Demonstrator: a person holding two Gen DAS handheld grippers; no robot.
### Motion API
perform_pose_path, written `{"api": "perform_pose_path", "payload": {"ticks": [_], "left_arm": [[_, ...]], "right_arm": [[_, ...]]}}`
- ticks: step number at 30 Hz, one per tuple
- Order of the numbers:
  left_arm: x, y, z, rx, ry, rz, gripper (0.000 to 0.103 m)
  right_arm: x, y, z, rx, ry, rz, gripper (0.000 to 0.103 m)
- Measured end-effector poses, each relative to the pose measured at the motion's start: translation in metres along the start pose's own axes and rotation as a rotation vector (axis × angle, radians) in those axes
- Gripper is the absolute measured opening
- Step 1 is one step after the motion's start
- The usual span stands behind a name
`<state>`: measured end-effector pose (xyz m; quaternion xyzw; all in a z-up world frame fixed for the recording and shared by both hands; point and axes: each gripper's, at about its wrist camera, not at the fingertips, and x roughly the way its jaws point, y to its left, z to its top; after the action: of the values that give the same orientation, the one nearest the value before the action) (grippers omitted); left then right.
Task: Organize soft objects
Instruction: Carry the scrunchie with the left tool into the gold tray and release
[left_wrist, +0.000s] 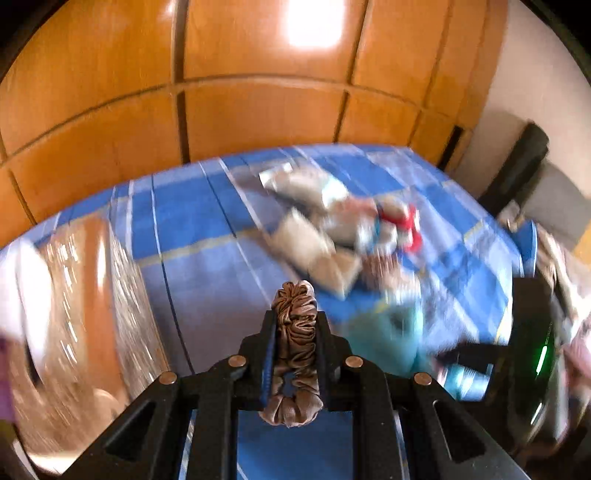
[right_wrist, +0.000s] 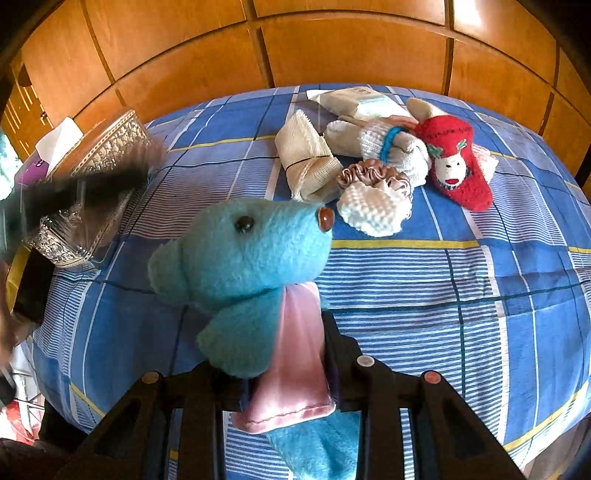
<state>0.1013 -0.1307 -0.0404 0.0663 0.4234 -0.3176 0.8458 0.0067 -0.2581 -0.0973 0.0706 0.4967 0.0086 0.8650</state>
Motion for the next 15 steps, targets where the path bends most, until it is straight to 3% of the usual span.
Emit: {"api": "perform_pose_path", "payload": {"ticks": [5, 8, 11, 15], "left_arm": [[-0.018, 0.037, 0.058, -0.126, -0.036, 0.039, 0.019], [-0.041, 0.072, 0.080, -0.167, -0.100, 0.112, 0.019], [-0.071, 0.117, 0.082, -0.228, -0.147, 0.185, 0.019], [-0.117, 0.178, 0.057, -0.319, -0.203, 0.283, 0.019]], "right_arm": [[-0.001, 0.003, -0.006, -0.008, -0.025, -0.011, 0.031], [-0.002, 0.004, -0.011, -0.004, -0.022, -0.010, 0.032], [0.001, 0.007, -0.011, -0.012, -0.016, -0.017, 0.033], [0.003, 0.010, -0.007, -0.036, -0.013, -0.035, 0.033]]}}
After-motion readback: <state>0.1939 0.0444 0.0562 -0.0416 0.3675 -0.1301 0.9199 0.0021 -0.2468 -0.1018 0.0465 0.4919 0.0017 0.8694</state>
